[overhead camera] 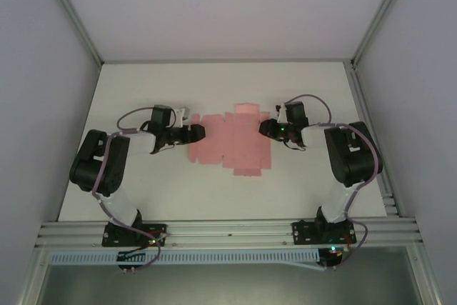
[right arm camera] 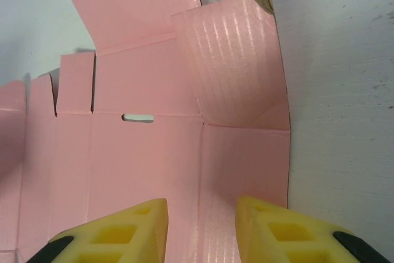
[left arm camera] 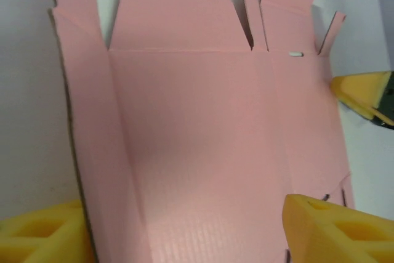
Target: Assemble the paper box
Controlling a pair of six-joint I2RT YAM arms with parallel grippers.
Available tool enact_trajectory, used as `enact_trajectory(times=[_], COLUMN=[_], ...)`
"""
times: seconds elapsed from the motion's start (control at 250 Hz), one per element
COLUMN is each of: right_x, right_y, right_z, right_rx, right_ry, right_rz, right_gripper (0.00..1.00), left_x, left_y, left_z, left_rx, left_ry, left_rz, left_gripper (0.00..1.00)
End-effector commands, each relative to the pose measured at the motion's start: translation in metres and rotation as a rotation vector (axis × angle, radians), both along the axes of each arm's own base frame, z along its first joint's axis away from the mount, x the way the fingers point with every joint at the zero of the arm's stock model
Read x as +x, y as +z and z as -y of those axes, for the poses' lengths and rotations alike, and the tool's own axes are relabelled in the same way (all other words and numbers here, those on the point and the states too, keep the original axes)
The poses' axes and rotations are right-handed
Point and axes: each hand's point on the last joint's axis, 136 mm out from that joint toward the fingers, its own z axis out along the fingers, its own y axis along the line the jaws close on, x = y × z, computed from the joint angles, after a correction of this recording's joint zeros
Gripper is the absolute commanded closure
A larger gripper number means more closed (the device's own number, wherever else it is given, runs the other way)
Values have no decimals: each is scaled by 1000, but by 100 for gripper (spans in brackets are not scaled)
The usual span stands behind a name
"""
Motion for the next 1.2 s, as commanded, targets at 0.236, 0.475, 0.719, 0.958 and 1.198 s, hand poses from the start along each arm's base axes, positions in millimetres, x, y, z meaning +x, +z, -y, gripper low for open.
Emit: enact_trajectory(times=[0.236, 0.475, 0.719, 0.958, 1.198], right_x=[-40, -28, -57, -79, -94], right_y=[-36, 37, 149, 221, 269], right_z=[14, 17, 45, 52, 24], right_rx=[-66, -50, -27, 117, 296], right_ry=[-16, -14, -29, -22, 189], right_rz=[-177, -10, 242, 467, 600], right_gripper=[64, 44, 18, 6, 14], left_x=[4, -2, -33, -79, -101], left_y=[43, 89, 192, 285, 333], left_z=[21, 24, 26, 19, 11], left_rx=[-116, -142, -257, -384, -418], left_ry=[-95, -158, -246, -301, -292], left_rz=[139, 298, 545, 751, 825], left_gripper=[92, 100, 100, 100, 100])
